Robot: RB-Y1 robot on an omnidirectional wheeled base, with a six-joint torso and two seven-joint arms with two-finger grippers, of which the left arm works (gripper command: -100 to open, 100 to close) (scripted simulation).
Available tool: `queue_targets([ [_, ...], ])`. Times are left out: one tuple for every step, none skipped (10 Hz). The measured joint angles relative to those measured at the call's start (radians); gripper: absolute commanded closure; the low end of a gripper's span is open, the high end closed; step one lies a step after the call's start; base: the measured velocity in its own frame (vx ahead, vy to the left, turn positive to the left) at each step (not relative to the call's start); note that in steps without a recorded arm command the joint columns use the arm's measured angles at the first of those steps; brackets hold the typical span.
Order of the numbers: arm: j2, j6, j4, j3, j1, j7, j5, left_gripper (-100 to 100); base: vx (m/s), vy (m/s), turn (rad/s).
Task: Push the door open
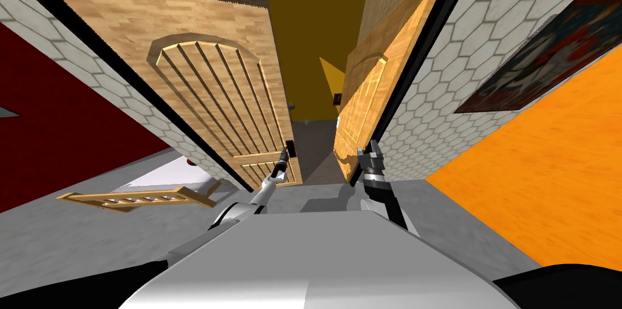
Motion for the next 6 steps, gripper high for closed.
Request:
queue_targets([
  [0.000,0.003,-0.005,0.003,0.003,-0.001,0.001,-100,0.208,0.000,-0.020],
  [0.001,0.001,-0.001,0.005,0.001,-0.002,0.001,-100,0.201,-0.002,-0.032],
  [0.002,0.000,0.003,0.007,-0.001,-0.002,0.002,-100,0.219,0.005,-0.020],
  [0.003,0.000,0.004,0.009,-0.001,-0.002,0.002,-100,0.100,0.004,-0.001],
  [0.003,-0.001,0.004,0.009,-0.001,-0.002,0.002,100,-0.014,-0.001,0.004],
  [0.003,-0.001,0.003,0.009,-0.002,-0.002,0.002,100,-0.034,0.000,-0.005],
])
